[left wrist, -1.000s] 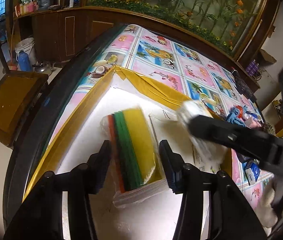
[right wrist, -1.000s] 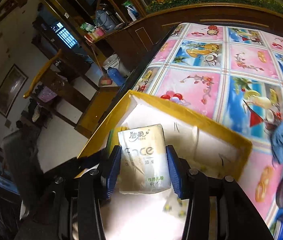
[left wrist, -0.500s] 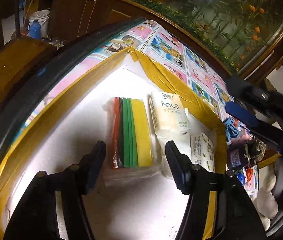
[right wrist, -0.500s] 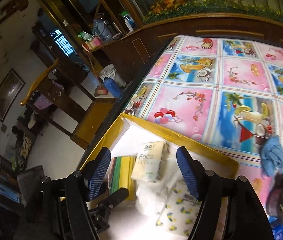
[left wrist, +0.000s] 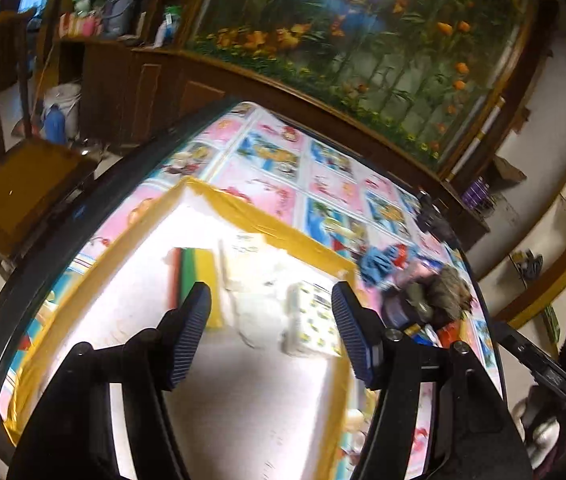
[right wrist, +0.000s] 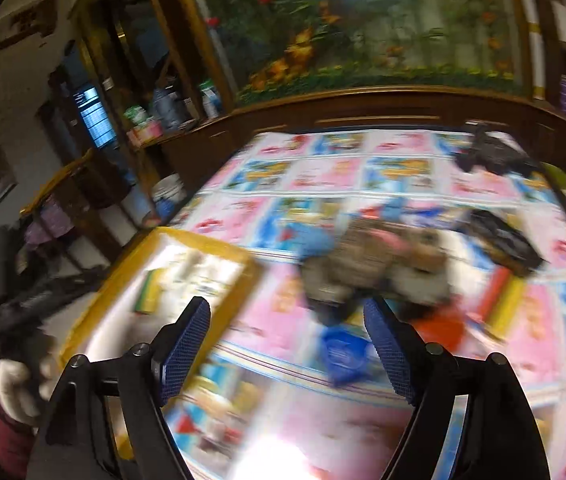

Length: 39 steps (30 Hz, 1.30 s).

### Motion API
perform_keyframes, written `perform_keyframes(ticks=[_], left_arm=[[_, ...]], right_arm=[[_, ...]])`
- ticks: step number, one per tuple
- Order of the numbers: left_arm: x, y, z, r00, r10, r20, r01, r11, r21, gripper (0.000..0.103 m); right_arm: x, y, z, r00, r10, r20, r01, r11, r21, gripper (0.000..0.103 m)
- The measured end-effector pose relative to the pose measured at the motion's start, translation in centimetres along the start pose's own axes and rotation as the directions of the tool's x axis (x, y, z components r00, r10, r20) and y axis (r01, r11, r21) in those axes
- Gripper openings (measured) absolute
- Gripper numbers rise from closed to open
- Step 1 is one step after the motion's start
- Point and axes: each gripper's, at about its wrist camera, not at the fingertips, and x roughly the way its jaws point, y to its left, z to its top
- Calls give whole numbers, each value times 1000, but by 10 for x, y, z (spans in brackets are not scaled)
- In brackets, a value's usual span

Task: Organize soft objects
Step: 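Move both tools back over the cluttered table, then grasp the blue Vinda tissue pack with the left tool while the right tool grasps the orange bag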

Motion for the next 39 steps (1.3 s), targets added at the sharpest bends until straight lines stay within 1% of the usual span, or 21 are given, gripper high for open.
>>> perform_keyframes(ticks=[1, 3, 6, 10, 13, 16, 18, 20, 22, 23, 24, 25, 27, 28, 29, 30, 31, 33, 35, 37, 39], left_arm=[[0, -10, -4, 1000, -9, -11, 9, 1000, 18, 70], [4, -32, -15, 998, -37, -51, 40, 998, 58, 70], [20, -68, -32, 990, -64, -122, 79, 989, 122, 70], [38, -103, -53, 976, -75, -203, 109, 980, 166, 70], [46, -124, -69, 968, -70, -241, 121, 972, 203, 70], [51, -141, -80, 963, -72, -261, 138, 960, 242, 70], [56, -155, -85, 965, -66, -254, 143, 944, 298, 70], [66, -168, -87, 967, -52, -248, 142, 923, 358, 70], [83, -183, -89, 964, -50, -260, 159, 895, 417, 70], [91, -189, -89, 964, -40, -264, 158, 882, 444, 69], [102, -198, -91, 964, -16, -267, 149, 861, 486, 69], [110, -202, -93, 963, 1, -270, 142, 848, 511, 69], [126, -212, -97, 959, 28, -283, 138, 825, 548, 69], [132, -214, -98, 958, 37, -285, 134, 820, 556, 69], [137, -217, -99, 957, 43, -288, 132, 817, 561, 69], [142, -218, -100, 954, 45, -295, 135, 818, 560, 69], [145, -219, -101, 953, 45, -301, 137, 820, 556, 69], [149, -221, -103, 952, 46, -303, 139, 817, 560, 69], [153, -227, -106, 955, 53, -292, 135, 798, 588, 69], [157, -233, -110, 957, 68, -281, 126, 777, 617, 71], [160, -236, -114, 955, 67, -290, 140, 760, 635, 72]], right_arm=[[-10, -21, -8, 999, -40, 2, 40, 999, 30, 80], [-23, -52, -23, 996, -90, 5, 89, 992, 89, 80], [-37, -85, -43, 990, -141, -1, 139, 976, 167, 79], [-43, -103, -58, 988, -153, -18, 153, 967, 205, 80], [-33, -106, -59, 991, -123, -45, 130, 969, 210, 79], [-16, -120, -48, 994, -100, -45, 108, 967, 232, 79], [-2, -133, -39, 996, -77, -35, 83, 958, 275, 79], [15, -143, -31, 999, -31, -23, 37, 949, 315, 79], [33, -148, -21, 999, 32, -16, -25, 940, 340, 79], [42, -148, -20, 998, 55, -20, -44, 938, 344, 79], [52, -146, -17, 997, 74, -28, -60, 938, 342, 79], [61, -143, -15, 996, 83, -43, -64, 942, 330, 79], [75, -136, -15, 996, 62, -71, -38, 954, 296, 78], [82, -132, -15, 996, 35, -88, -10, 962, 273, 77], [89, -129, -15, 994, 6, -105, 20, 968, 250, 69], [96, -125, -16, 991, -19, -129, 49, 972, 230, 50], [104, -123, -17, 986, -38, -165, 74, 974, 214, 43], [103, -122, -18, 984, -47, -171, 85, 971, 221, 42], [95, -123, -23, 980, -94, -175, 131, 969, 209, 42], [85, -127, -33, 979, -96, -178, 133, 969, 208, 42], [74, -132, -42, 981, -83, -176, 122, 967, 224, 42]])
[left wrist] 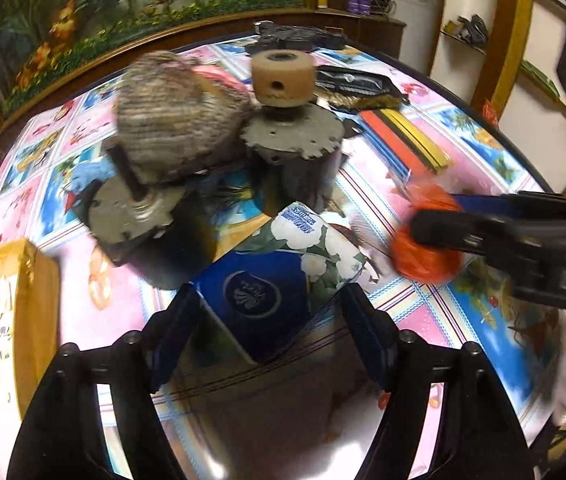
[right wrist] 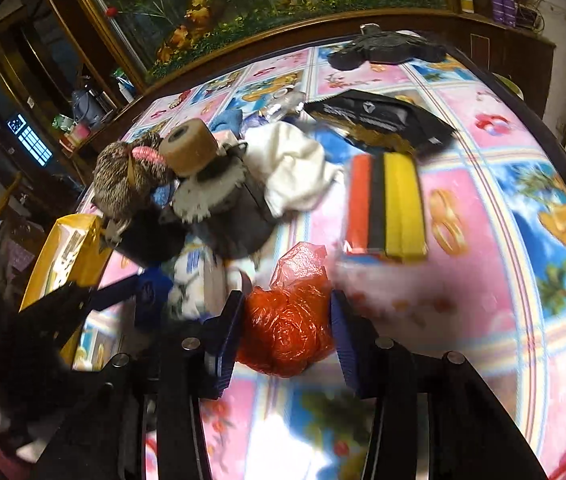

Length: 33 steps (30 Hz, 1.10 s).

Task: Organize soft objects
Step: 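Grasp the blue Vinda tissue pack with the left tool while the right tool grasps the orange bag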

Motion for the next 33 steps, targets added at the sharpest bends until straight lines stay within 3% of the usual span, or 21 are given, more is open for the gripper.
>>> perform_keyframes(ticks=[1, 3, 5, 6, 8, 11, 13, 16, 18, 20, 22, 23, 28, 33], left_arm=[[-1, -2, -2, 999, -35, -14, 35, 999, 2, 68], [-9, -5, -5, 988, -141, -59, 141, 990, -6, 51], [-23, -13, -13, 961, -256, -108, 258, 966, 4, 49], [-33, -19, -17, 958, -265, -110, 271, 962, 39, 49], [-47, -27, -22, 976, -205, -76, 212, 972, 101, 50], [-52, -32, -14, 996, -93, 0, 92, 985, 147, 65], [-44, -33, -2, 998, -38, 49, 30, 988, 154, 69], [-20, -40, 11, 999, 3, 52, -14, 981, 193, 69], [0, -48, 16, 1000, 6, 20, -11, 975, 222, 71], [0, -47, 18, 999, -8, 51, -3, 979, 206, 72], [1, -47, 20, 1000, -15, 11, 13, 985, 173, 69], [0, -45, 21, 999, -43, -12, 44, 989, 144, 55], [-25, -34, 6, 994, -103, -21, 104, 993, 64, 53], [-76, -1, -29, 986, -157, 54, 161, 985, -69, 53]], right_arm=[[-4, -5, -5, 1000, 7, 0, -7, 1000, 8, 42], [-12, -17, -11, 1000, 28, -2, -28, 999, 29, 44], [-25, -23, -16, 999, 46, -3, -46, 998, 42, 44], [-29, -29, -19, 999, 47, 0, -47, 998, 46, 44], [-37, -39, -24, 999, 52, 9, -52, 997, 51, 45], [-45, -48, -30, 997, 73, 20, -75, 994, 81, 47], [-49, -53, -34, 997, 77, 24, -79, 992, 98, 47], [-53, -52, -38, 998, 64, 24, -66, 994, 92, 47], [-56, -52, -42, 998, 59, 23, -61, 994, 92, 47], [-58, -51, -42, 998, 56, 20, -57, 994, 95, 47], [-59, -50, -43, 999, 50, 19, -52, 994, 96, 47], [-59, -49, -43, 999, 47, 19, -48, 995, 93, 47], [-60, -38, -42, 1000, 15, 24, -16, 998, 58, 43], [-71, -19, -44, 999, 34, 40, -35, 999, 23, 40]])
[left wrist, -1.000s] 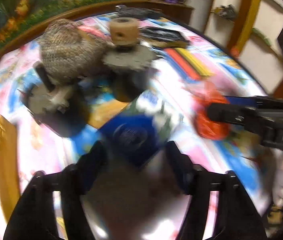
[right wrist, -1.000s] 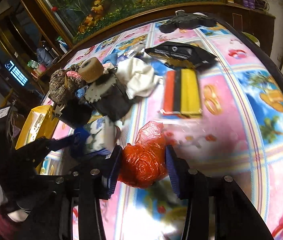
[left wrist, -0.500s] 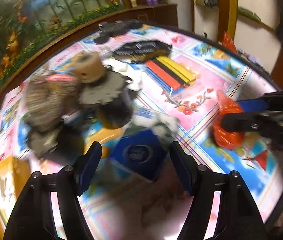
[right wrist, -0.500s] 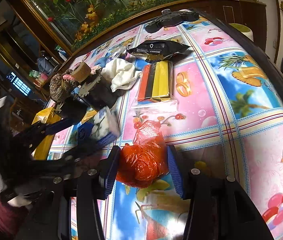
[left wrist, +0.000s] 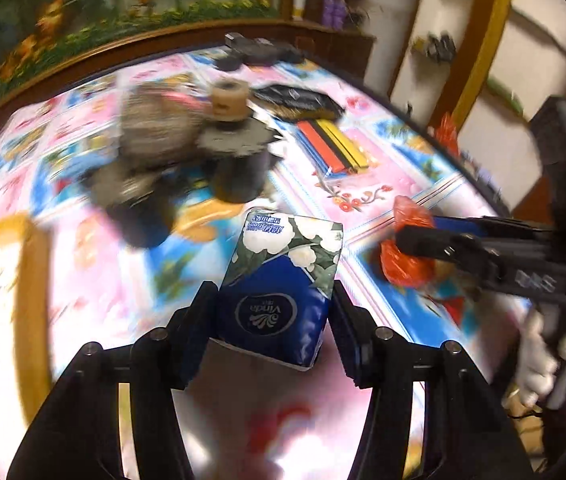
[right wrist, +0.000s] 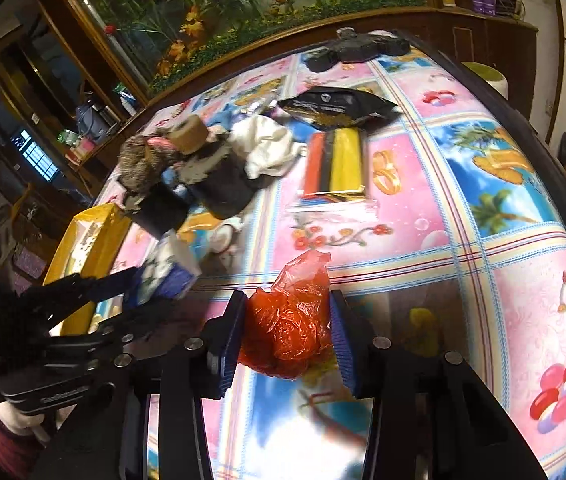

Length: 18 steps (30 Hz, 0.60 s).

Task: Organize soft objects
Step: 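Grasp the blue Vinda tissue pack with the left tool while the right tool grasps the orange bag, then carry both items into the tray and open both tools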

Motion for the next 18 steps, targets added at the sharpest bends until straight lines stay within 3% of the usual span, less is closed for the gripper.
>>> perform_keyframes(ticks=[3, 7, 12, 18], left_arm=[[-37, 31, -20, 999, 10, 44, -6, 996, -90, 54], [-78, 83, -48, 991, 115, 69, -100, 976, -194, 54], [-101, 152, -76, 965, 262, 17, -243, 915, -323, 54], [-94, 224, -89, 937, 338, -87, -342, 838, -424, 54]], right_arm=[[-8, 24, 0, 1000, 18, 11, -17, 999, -45, 40], [-9, 66, 2, 998, 58, 1, -58, 992, -116, 40], [4, 132, 3, 991, 126, -52, -134, 968, -214, 40], [34, 214, 2, 975, 176, -133, -211, 923, -322, 40]])
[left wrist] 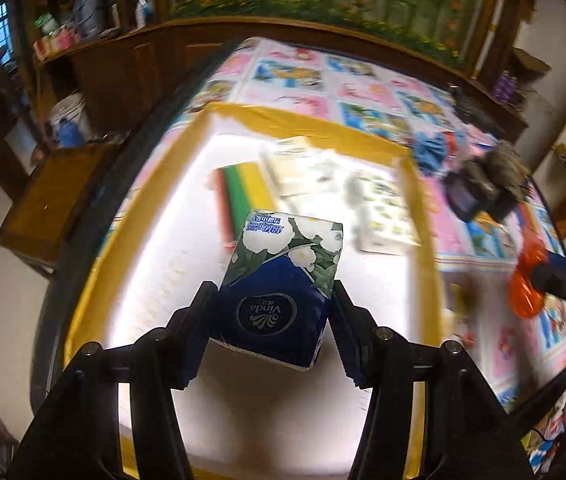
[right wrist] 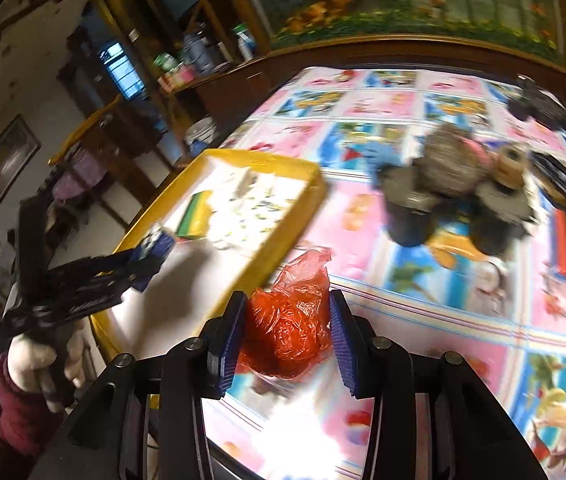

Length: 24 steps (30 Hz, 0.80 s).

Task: Organize soft objects
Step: 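Carry both items into the tray and open both tools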

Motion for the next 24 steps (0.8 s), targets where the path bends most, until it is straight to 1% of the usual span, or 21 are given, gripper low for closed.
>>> perform_keyframes(ticks=[4, 6, 9, 11, 13, 14, 17, 18, 20, 21, 24], left_arm=[[22, 28, 15, 998, 41, -36, -44, 997, -65, 54], [32, 37, 24, 997, 65, -39, -68, 994, -90, 55], [44, 45, 34, 996, 74, -47, -79, 990, -117, 57], [48, 52, 35, 997, 46, -54, -54, 988, -144, 58], [47, 57, 33, 999, 8, -49, -16, 985, -169, 59], [45, 58, 33, 999, -1, -45, -7, 985, -174, 59], [35, 62, 28, 999, -25, -23, 20, 980, -198, 59], [30, 63, 27, 999, -36, -10, 33, 978, -206, 59], [18, 64, 26, 999, -46, 20, 49, 974, -220, 58], [11, 64, 26, 998, -48, 40, 56, 973, -226, 58], [-9, 59, 24, 994, -42, 97, 64, 969, -238, 58]], right_arm=[[30, 35, 17, 998, 35, -45, -38, 998, -48, 40], [48, 47, 26, 997, 34, -67, -39, 997, -66, 40], [77, 64, 37, 994, 28, -105, -37, 996, -84, 40], [94, 72, 39, 992, 17, -123, -29, 995, -94, 40], [111, 79, 42, 990, 2, -143, -18, 994, -108, 40], [119, 83, 43, 989, -6, -148, -11, 993, -115, 41], [133, 93, 44, 989, -44, -144, 22, 988, -153, 47], [136, 96, 45, 989, -53, -140, 30, 987, -160, 55], [140, 98, 45, 990, -51, -129, 29, 986, -165, 65], [139, 98, 43, 991, -47, -122, 26, 986, -164, 67], [128, 96, 41, 994, -29, -105, 13, 988, -153, 68]])
